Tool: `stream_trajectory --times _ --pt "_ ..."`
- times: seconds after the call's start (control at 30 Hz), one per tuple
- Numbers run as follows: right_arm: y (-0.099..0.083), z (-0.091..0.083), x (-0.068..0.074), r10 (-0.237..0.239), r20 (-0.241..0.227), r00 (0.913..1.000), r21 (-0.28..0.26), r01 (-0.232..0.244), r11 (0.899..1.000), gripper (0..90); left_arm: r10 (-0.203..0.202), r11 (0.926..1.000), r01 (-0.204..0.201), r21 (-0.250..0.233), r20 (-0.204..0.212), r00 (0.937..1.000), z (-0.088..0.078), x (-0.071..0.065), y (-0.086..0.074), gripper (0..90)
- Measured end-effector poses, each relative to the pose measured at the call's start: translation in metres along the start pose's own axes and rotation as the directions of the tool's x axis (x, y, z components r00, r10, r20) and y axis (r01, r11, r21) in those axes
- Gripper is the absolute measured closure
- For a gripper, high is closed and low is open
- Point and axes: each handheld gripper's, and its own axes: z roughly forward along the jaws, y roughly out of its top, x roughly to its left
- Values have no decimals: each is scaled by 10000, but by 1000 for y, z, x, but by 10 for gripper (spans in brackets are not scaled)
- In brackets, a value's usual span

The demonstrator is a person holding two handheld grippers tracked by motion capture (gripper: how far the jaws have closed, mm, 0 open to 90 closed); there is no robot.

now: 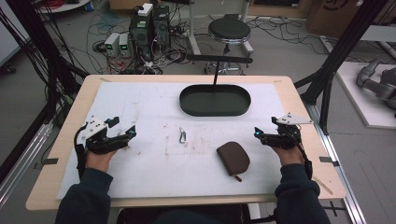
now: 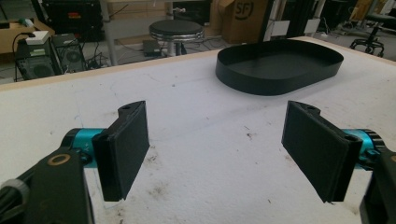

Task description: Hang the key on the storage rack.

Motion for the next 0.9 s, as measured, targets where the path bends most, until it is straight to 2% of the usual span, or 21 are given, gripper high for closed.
stream_trajectory --times 0.53,0.77,0.9 --pt "0 -1 -1 -16 24 10000 -46 16 10000 182 -4 10000 4 6 -13 10000 0 0 0 230" --pt "0 0 -1 10 19 10000 -50 -9 10000 181 -9 10000 8 30 130 9999 2 -4 1 230" --pt "-1 0 -2 70 15 10000 -7 -70 10000 181 -64 10000 64 14 383 9992 6 -9 2 245"
